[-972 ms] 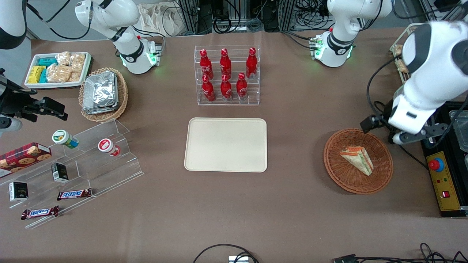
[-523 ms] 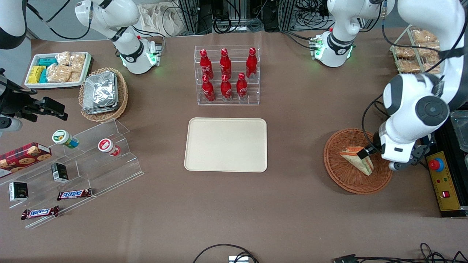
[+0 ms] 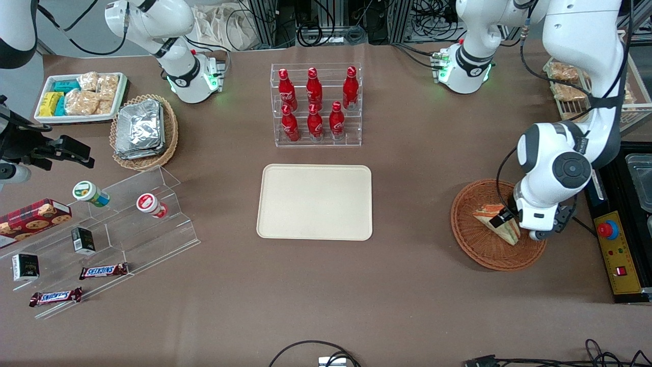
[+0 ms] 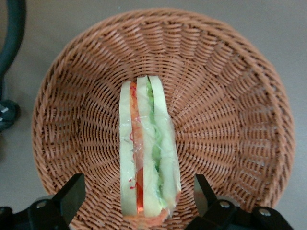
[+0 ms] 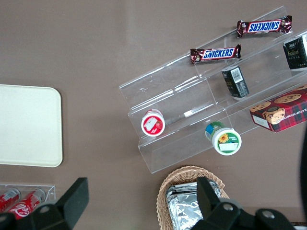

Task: Place sandwich from basket to tray
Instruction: 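Close the left gripper on the wrapped sandwich wedge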

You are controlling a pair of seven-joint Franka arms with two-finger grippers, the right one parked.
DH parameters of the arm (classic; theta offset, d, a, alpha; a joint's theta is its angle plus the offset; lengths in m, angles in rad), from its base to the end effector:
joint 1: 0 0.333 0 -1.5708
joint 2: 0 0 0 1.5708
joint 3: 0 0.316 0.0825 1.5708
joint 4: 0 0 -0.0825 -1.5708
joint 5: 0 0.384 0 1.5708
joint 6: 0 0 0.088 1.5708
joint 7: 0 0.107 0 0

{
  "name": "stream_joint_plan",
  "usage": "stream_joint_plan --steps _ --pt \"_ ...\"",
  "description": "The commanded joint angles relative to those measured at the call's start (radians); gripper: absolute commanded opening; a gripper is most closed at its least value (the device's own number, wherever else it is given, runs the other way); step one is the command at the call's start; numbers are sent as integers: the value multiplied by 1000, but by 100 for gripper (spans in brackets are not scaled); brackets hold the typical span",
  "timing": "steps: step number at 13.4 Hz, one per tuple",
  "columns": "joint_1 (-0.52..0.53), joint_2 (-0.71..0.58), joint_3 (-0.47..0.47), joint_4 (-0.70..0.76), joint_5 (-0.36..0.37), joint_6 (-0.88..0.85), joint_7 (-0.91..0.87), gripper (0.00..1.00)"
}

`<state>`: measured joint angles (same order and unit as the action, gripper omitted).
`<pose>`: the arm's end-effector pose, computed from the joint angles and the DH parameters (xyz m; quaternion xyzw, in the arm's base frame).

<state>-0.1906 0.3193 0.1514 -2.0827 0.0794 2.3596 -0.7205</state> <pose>0.5805 -0.0232 0.2706 -0.9513 -0.3033 -0.0004 0.0549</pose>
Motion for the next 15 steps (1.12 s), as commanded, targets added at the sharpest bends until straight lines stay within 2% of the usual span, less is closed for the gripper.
stream_joint_plan --steps 1,2,3,4,5,6,10,15 --pt "2 20 0 -17 5 49 -33 99" --pt "2 30 0 -17 5 61 -34 93" --pt "2 33 0 -16 6 63 -24 75" --pt "0 35 -1 -14 11 56 -22 50" --pt "0 35 -1 -11 16 52 -23 17" --pt "-3 37 -1 -7 20 50 -25 0" --pt "-1 27 -1 24 26 15 81 0" --pt "-1 -28 -4 281 17 -377 382 0"
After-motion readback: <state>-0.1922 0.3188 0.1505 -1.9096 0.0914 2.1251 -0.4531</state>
